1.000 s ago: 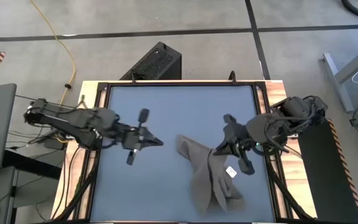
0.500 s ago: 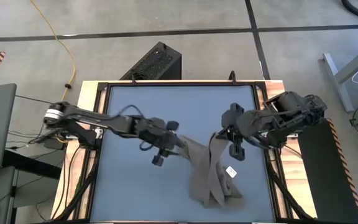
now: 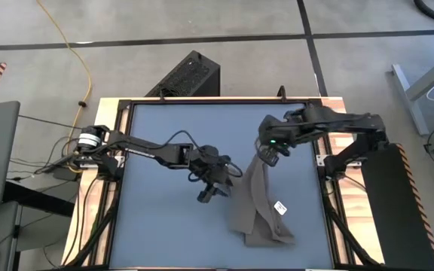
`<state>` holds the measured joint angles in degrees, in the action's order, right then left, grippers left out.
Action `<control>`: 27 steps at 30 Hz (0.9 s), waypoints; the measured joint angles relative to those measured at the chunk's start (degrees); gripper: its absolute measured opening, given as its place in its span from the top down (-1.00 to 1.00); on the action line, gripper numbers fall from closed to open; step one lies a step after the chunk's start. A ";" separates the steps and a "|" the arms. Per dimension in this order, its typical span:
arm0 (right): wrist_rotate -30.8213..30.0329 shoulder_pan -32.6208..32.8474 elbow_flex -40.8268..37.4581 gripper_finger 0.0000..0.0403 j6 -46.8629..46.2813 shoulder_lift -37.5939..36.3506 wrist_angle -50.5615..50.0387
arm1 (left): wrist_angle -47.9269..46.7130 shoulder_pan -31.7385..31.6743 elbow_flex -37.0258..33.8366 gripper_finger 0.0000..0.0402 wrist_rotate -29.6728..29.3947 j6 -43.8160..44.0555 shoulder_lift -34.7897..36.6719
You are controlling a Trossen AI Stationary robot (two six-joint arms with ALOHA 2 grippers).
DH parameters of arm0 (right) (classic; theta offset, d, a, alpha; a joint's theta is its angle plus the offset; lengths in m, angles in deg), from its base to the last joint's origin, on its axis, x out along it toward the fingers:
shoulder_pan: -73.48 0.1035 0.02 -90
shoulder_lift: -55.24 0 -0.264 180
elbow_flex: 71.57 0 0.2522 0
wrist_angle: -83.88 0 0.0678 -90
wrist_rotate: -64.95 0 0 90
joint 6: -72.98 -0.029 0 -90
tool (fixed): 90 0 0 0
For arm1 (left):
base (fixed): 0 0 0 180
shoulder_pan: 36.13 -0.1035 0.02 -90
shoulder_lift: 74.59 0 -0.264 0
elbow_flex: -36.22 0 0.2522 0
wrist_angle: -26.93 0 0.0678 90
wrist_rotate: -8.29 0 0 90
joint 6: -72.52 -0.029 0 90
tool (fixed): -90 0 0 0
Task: Roll towel
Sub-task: Roll the grey towel
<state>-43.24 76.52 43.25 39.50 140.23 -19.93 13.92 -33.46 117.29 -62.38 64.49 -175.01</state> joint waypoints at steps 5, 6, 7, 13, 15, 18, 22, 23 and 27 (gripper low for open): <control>3.42 -7.68 -12.25 0.90 2.92 -2.71 0.34 | 0.18 0.70 0.00 0.09 -2.20 0.45 -0.02; 3.54 -9.36 -14.37 0.90 2.94 -3.43 0.73 | 0.27 1.03 0.00 0.09 -2.19 0.46 -0.02; 3.55 -11.17 -16.60 0.90 3.13 -4.11 1.82 | 0.28 1.30 0.00 0.09 -2.18 0.50 -0.06; 7.13 -21.68 -27.95 0.90 4.38 -6.79 12.63 | 8.35 1.45 0.15 0.09 -1.92 3.27 -3.45; 7.39 -24.80 -30.46 0.90 5.04 -6.95 14.85 | 10.61 1.81 0.11 0.09 -0.66 4.79 -5.42; 7.67 -29.65 -32.85 0.90 5.32 -6.99 16.85 | 13.43 2.68 -0.02 0.09 1.18 7.20 -8.86; 8.09 -34.43 -34.67 0.90 6.75 -6.99 17.68 | 15.03 4.08 1.11 0.09 -1.14 5.42 -11.48; 8.78 -35.22 -34.98 0.90 7.13 -6.99 17.78 | 14.94 4.48 1.45 0.09 -2.47 4.44 -12.22; 10.93 -36.64 -35.79 0.90 8.52 -6.99 18.23 | 15.40 6.26 2.74 0.09 -6.98 1.26 -15.28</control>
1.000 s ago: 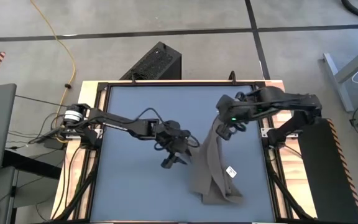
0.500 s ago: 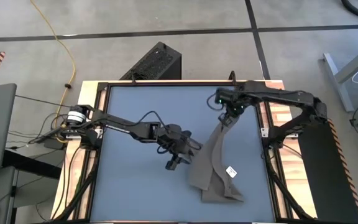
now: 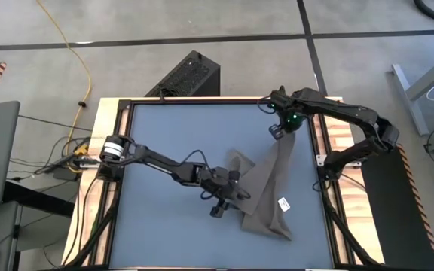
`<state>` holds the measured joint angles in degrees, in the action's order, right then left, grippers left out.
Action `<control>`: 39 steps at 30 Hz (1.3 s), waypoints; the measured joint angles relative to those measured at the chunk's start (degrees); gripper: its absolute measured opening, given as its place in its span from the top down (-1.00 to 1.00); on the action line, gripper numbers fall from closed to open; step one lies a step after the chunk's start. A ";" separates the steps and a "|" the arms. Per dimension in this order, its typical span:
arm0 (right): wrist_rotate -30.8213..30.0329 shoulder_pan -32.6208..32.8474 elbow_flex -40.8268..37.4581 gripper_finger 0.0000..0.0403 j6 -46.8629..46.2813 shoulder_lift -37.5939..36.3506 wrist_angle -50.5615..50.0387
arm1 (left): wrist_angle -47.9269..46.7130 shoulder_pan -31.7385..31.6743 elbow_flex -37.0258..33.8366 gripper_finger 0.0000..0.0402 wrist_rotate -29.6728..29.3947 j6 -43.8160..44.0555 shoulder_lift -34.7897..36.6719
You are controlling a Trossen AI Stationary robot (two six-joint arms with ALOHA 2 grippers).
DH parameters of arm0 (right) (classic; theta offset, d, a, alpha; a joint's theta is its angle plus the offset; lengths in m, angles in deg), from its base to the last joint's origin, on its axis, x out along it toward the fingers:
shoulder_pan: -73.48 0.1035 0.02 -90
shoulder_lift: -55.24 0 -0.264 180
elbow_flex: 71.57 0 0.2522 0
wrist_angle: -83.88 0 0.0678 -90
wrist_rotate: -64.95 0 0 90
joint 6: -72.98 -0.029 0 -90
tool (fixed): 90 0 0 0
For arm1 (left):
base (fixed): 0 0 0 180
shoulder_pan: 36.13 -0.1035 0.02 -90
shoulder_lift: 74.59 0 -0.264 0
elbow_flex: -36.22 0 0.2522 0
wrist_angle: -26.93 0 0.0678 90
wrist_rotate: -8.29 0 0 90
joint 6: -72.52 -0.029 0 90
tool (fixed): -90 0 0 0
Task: Roll towel
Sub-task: Roll the grey towel
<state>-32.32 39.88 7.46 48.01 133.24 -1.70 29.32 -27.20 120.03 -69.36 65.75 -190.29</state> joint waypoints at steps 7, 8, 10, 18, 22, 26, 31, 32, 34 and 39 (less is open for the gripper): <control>0.26 -0.23 -0.02 0.90 1.04 0.02 -0.06 | 0.32 1.47 0.84 0.09 -4.46 -1.12 -0.72; 0.28 -0.22 -0.02 0.90 1.04 0.02 -0.04 | 0.29 1.46 0.84 0.09 -5.15 -1.30 -0.72; 0.58 -0.22 -0.02 0.90 1.04 0.02 -0.02 | -0.10 1.45 0.84 0.09 -5.70 -1.78 -0.72; 1.55 -0.20 -0.02 0.90 1.04 0.02 0.05 | -4.66 1.69 0.84 0.09 -6.52 -5.73 -0.72; 1.55 -0.20 -0.01 0.90 1.03 0.02 0.05 | -6.54 2.36 0.84 0.09 -10.28 -7.64 -0.72; 1.55 -0.20 -0.02 0.90 0.96 0.02 0.09 | -6.50 2.70 0.84 0.23 -15.01 -7.59 -0.72; 2.27 -0.20 0.01 0.90 0.60 0.02 0.09 | -6.55 2.60 0.84 0.71 -14.95 -4.53 -0.72; 2.84 -0.20 0.01 0.90 0.68 0.02 0.09 | -6.41 2.43 0.84 0.84 -13.87 -3.82 -0.72; 3.66 -0.20 -0.01 0.90 0.86 0.02 0.08 | -6.15 2.09 0.82 0.95 -12.37 -1.83 -0.33; 7.04 -0.14 1.56 0.90 2.40 -0.07 -1.11 | -5.96 0.35 0.78 0.99 -11.90 1.33 4.11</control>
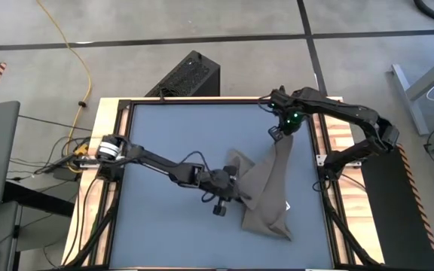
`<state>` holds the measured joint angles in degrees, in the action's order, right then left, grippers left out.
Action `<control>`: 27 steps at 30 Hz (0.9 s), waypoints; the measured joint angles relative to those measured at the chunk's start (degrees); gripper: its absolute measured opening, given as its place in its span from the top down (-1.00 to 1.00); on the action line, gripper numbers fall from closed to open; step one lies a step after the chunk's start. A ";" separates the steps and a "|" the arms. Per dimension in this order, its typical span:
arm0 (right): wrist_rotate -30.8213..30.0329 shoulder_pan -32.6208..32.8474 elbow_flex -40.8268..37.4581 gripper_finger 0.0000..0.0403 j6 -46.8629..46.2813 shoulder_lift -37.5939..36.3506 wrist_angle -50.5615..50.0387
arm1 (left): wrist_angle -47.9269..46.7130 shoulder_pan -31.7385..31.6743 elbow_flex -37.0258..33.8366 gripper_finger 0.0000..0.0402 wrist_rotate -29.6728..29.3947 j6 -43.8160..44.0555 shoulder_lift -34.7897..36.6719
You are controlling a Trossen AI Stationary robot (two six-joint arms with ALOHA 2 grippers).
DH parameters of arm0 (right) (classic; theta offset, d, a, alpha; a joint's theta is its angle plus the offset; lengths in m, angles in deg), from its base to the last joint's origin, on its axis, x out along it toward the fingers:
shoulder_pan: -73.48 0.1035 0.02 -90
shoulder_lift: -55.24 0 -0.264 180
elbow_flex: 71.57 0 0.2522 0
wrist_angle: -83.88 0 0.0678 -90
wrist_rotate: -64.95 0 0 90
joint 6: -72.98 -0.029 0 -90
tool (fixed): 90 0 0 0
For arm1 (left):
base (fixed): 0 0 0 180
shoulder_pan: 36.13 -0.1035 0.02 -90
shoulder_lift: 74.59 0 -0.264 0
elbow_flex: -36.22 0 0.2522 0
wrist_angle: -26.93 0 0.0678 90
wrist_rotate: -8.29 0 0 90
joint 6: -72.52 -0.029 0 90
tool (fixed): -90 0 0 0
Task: Roll towel
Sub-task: Roll the grey towel
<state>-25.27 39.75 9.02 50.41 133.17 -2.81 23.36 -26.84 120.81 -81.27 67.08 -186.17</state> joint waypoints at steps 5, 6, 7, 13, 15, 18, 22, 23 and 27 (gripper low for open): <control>1.82 1.58 8.15 0.90 1.27 0.00 -4.50 | -0.62 -3.20 -0.02 1.00 0.51 -2.20 12.22; 1.81 2.34 10.88 0.90 1.48 0.00 -5.37 | -0.52 -3.90 -0.02 1.00 0.66 -3.06 15.31; 1.83 3.23 13.81 0.90 1.68 -0.02 -6.09 | -0.19 -4.66 -0.02 1.00 0.68 -3.84 18.71; 1.85 11.91 35.41 0.90 2.14 -0.09 -6.10 | 2.33 -8.76 0.00 1.00 1.24 -6.45 39.18; 1.88 16.23 42.76 0.90 2.28 -0.17 -5.66 | 3.97 -9.63 0.03 1.00 2.95 -6.52 45.21; 1.85 23.93 51.98 0.90 3.76 -0.17 -4.79 | 5.50 -10.07 0.05 1.00 5.40 -5.32 52.64; 1.85 34.41 59.61 0.90 7.09 -0.17 -2.01 | 6.54 -8.92 0.07 1.00 8.00 -4.35 59.25; 1.82 36.90 60.56 0.90 8.34 -0.17 -0.73 | 6.54 -8.37 0.07 1.00 8.33 -4.37 60.31; 2.35 46.89 61.48 0.90 15.20 -0.16 6.04 | 8.93 -5.88 0.07 1.00 11.41 -4.31 62.06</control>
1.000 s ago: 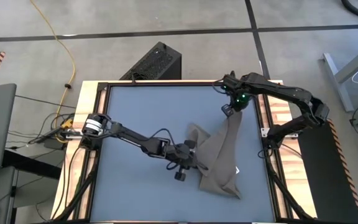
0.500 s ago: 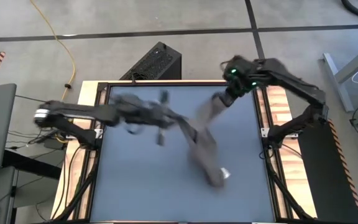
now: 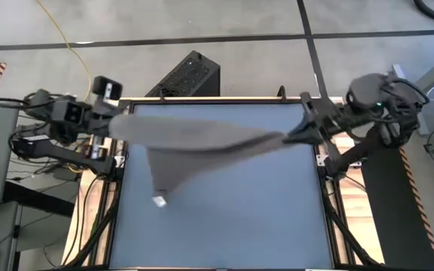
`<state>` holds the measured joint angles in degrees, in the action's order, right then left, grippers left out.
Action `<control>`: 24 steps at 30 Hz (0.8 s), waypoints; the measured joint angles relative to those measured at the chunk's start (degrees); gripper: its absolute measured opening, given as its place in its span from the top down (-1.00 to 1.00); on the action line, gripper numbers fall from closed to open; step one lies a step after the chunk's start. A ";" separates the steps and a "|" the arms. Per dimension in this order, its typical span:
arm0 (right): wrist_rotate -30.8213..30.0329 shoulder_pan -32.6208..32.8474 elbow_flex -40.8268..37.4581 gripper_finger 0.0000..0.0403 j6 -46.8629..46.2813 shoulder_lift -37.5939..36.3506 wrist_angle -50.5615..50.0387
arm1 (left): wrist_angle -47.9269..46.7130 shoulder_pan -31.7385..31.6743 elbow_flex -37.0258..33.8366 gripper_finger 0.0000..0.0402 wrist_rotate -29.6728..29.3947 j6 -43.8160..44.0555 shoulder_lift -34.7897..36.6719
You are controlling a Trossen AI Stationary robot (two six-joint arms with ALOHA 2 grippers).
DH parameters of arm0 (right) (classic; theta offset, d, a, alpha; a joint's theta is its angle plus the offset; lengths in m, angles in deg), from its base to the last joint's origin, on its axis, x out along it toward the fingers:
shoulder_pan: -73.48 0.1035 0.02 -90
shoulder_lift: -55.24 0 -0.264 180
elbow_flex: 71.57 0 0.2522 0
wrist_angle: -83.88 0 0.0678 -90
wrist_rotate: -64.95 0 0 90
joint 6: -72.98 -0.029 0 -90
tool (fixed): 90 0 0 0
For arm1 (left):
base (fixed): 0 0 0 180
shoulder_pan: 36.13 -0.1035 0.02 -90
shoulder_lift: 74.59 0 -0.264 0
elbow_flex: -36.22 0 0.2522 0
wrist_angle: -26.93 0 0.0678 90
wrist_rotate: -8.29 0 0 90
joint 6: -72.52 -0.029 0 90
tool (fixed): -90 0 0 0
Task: Roll towel
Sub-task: Roll the grey towel
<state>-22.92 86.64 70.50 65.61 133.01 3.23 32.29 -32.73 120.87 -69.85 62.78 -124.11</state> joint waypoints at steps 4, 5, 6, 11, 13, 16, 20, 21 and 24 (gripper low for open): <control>3.71 8.50 -0.02 0.90 9.15 1.52 8.50 | 6.19 2.35 -0.02 1.00 6.87 -0.26 -0.48; 3.90 10.30 -0.02 0.90 10.86 2.13 11.14 | 7.64 2.92 -0.04 1.00 7.47 -0.33 -0.56; 3.88 11.88 -0.03 0.90 12.11 2.61 13.68 | 8.95 3.51 -0.07 1.00 7.49 -0.34 -0.58; 4.25 16.44 0.00 0.90 14.76 5.04 22.05 | 13.29 5.57 -0.04 1.00 8.95 -2.73 -0.67; 4.23 16.89 0.02 0.90 14.75 6.18 23.17 | 13.99 6.14 -0.04 1.00 10.10 -4.28 -0.72; 3.40 16.30 -0.10 0.90 12.47 8.05 24.32 | 13.31 7.12 1.21 1.00 10.40 -7.07 -0.88; 0.92 14.49 -0.11 0.90 8.36 9.19 27.11 | 10.06 7.59 5.62 1.00 11.52 -11.54 -2.04; 0.72 13.99 -0.06 0.90 7.61 9.35 28.01 | 8.36 7.58 7.12 1.00 12.01 -12.85 -2.55; 0.40 12.65 0.00 0.90 6.94 9.72 31.32 | 1.42 7.59 11.74 1.00 10.37 -17.19 -4.21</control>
<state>-22.52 99.29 70.50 72.55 142.73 34.54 33.71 -25.13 132.62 -59.48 45.58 -128.33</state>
